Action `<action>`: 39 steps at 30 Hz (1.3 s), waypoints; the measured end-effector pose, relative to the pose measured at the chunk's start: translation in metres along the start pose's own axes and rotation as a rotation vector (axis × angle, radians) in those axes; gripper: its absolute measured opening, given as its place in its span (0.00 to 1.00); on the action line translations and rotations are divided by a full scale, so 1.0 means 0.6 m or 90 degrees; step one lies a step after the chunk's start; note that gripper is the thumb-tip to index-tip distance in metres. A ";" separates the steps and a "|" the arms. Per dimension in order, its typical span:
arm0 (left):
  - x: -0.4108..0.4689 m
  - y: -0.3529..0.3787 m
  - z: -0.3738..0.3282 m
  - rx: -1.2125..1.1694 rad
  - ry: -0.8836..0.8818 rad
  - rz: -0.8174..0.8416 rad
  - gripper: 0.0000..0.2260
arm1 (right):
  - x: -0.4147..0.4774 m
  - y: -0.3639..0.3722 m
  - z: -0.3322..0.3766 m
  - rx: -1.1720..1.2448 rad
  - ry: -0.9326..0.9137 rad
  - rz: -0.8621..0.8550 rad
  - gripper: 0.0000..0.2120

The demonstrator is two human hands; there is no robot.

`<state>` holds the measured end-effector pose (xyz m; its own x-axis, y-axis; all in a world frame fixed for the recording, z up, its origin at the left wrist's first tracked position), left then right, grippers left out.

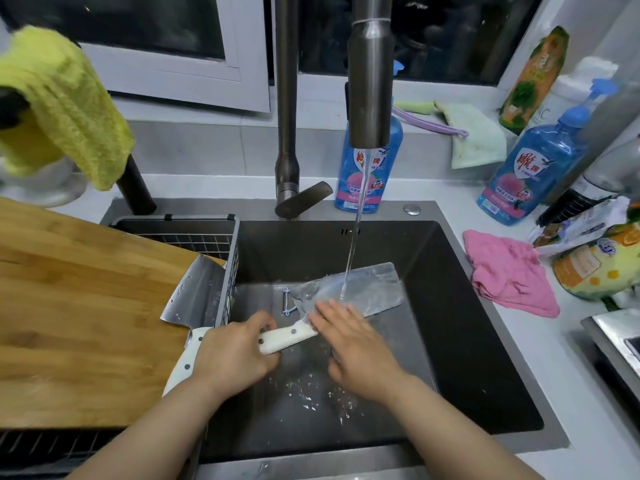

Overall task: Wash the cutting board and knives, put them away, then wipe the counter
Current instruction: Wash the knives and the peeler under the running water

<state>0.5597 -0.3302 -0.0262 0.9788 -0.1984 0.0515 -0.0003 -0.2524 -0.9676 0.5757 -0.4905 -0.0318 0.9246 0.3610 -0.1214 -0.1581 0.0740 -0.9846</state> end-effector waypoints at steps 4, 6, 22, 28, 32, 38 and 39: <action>-0.007 -0.005 0.008 0.000 0.004 -0.020 0.13 | 0.022 -0.020 -0.082 0.038 0.152 -0.043 0.37; -0.012 -0.003 0.006 -0.008 0.007 -0.017 0.14 | 0.026 -0.022 -0.083 0.057 0.191 -0.044 0.36; -0.016 -0.009 -0.003 -0.053 0.038 -0.065 0.15 | 0.021 0.006 0.007 0.006 -0.035 -0.058 0.38; -0.019 -0.012 0.007 -0.027 0.051 -0.067 0.11 | 0.033 -0.019 -0.059 0.026 0.112 -0.077 0.37; -0.022 -0.011 0.002 -0.024 0.035 -0.053 0.12 | 0.028 -0.010 -0.036 0.042 0.116 -0.028 0.38; -0.017 -0.013 0.000 -0.022 0.026 -0.032 0.15 | 0.022 0.013 0.010 -0.073 -0.007 -0.033 0.47; -0.019 -0.014 0.003 -0.029 0.023 -0.038 0.15 | 0.024 0.005 -0.007 -0.053 0.036 -0.017 0.46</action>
<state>0.5491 -0.3239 -0.0194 0.9692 -0.2161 0.1182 0.0473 -0.3077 -0.9503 0.5897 -0.4888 -0.0371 0.9464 0.3070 -0.1002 -0.1068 0.0045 -0.9943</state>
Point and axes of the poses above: each hand's wrist, its own x-axis towards the middle knuckle, its own y-axis out of the palm, z = x × y, the point moved 5 cm from there along x, towards the middle knuckle, and after that the axes turned 14 degrees about y, right-handed, at the moved point
